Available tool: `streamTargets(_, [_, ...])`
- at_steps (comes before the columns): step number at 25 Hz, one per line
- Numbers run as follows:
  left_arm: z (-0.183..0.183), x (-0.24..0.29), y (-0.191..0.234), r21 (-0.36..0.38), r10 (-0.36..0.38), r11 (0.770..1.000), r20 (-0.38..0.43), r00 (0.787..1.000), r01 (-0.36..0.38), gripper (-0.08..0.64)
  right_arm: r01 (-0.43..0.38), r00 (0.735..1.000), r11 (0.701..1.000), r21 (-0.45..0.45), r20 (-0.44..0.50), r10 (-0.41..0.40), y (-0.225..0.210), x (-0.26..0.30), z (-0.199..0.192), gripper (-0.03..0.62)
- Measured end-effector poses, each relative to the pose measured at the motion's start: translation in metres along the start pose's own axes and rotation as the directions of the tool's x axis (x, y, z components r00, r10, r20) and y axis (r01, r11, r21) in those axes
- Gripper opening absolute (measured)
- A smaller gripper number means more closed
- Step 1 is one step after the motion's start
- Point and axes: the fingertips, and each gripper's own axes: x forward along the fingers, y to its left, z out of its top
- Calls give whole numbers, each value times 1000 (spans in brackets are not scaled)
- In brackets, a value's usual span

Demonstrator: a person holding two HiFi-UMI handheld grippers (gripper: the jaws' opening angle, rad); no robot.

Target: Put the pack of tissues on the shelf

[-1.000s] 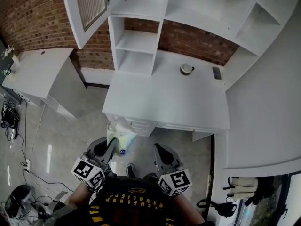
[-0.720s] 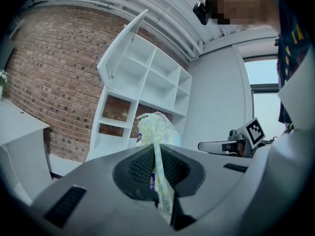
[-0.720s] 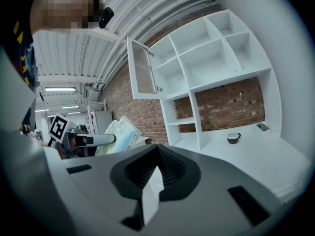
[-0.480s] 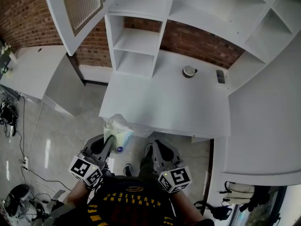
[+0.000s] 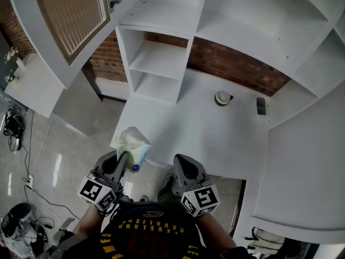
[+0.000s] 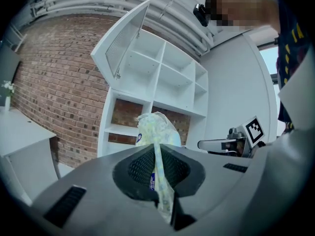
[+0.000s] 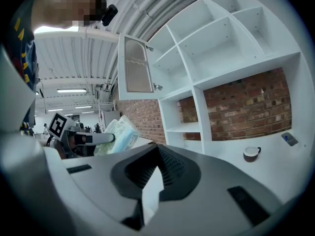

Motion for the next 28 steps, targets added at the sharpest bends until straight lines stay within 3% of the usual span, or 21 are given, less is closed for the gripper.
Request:
streamTargets(14, [50,99,36,149,132,980,22,991,-133,18,-143,989,987,-69,23,145,-76,72,50,-6])
streamTargets(21, [80,127,64,247,136,958,45,990,-143,18,-174,983,980,-93,33,178,-88,108,74,-6])
streamTargets(28, [108,161,101,364,103,925,45,994,-112,18,-137,990,980,-145,21,141,-89,147,94,-5])
